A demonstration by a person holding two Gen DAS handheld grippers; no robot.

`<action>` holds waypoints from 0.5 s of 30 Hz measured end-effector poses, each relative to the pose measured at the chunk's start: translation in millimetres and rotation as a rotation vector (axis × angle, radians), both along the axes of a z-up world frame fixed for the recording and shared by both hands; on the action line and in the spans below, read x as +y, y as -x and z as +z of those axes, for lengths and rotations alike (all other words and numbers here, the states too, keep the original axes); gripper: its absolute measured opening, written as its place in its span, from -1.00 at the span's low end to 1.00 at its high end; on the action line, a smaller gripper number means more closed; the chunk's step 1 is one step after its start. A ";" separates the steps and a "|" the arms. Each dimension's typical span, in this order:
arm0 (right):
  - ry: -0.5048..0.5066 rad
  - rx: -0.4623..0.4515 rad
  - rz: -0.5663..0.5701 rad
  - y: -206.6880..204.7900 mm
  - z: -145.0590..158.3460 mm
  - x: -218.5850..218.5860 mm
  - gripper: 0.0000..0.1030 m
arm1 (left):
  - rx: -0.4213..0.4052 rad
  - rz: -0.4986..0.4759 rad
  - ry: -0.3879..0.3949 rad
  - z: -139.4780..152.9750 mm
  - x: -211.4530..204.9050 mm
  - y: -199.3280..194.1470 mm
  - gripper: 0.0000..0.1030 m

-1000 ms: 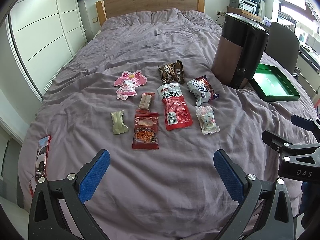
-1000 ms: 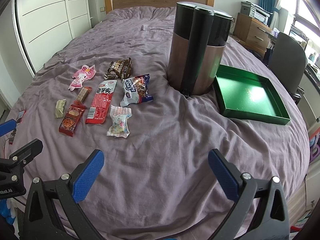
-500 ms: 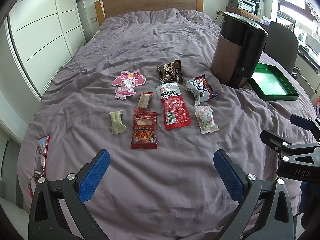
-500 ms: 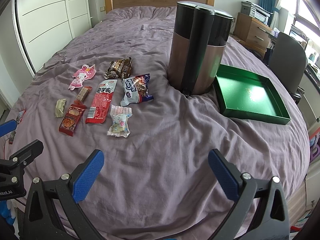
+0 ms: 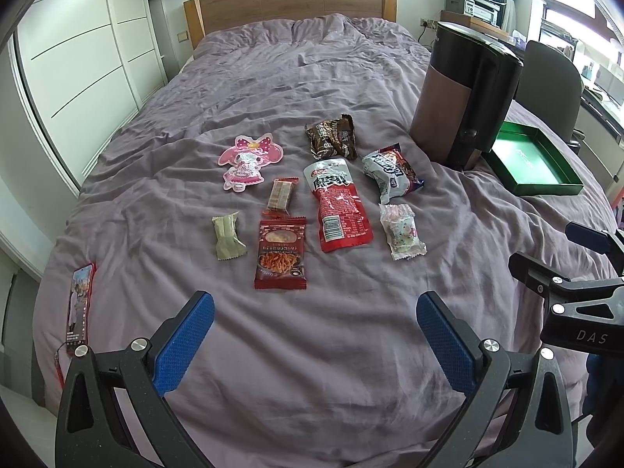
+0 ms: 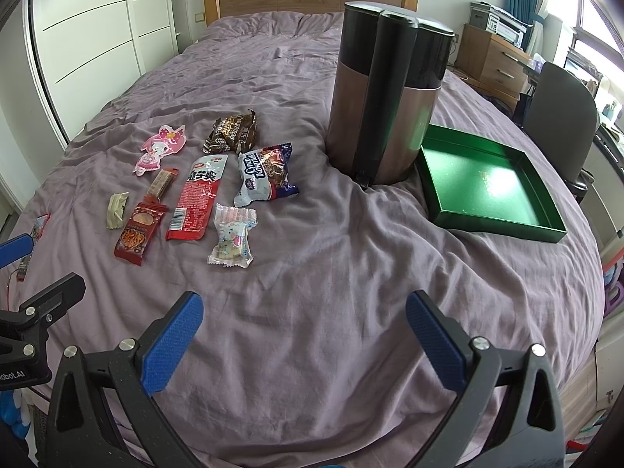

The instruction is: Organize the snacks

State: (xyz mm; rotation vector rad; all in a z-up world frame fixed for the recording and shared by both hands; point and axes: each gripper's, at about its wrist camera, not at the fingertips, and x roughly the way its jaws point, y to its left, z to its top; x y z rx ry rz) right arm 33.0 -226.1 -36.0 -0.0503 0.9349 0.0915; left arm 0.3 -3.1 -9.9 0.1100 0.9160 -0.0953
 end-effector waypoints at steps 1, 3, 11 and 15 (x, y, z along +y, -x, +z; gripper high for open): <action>0.000 0.000 0.000 0.0 -0.1 -0.1 1.00 | 0.000 0.000 0.001 0.0 0.3 0.1 0.98; 0.000 0.000 0.000 -0.4 1.1 0.6 1.00 | 0.001 0.000 0.001 0.3 0.4 -0.1 0.98; 0.001 0.001 0.004 1.0 -1.8 0.3 1.00 | 0.003 0.000 0.002 0.0 0.6 -0.4 0.98; 0.001 0.000 0.004 0.8 -2.0 0.4 1.00 | 0.003 0.000 0.003 0.1 1.1 -0.6 0.98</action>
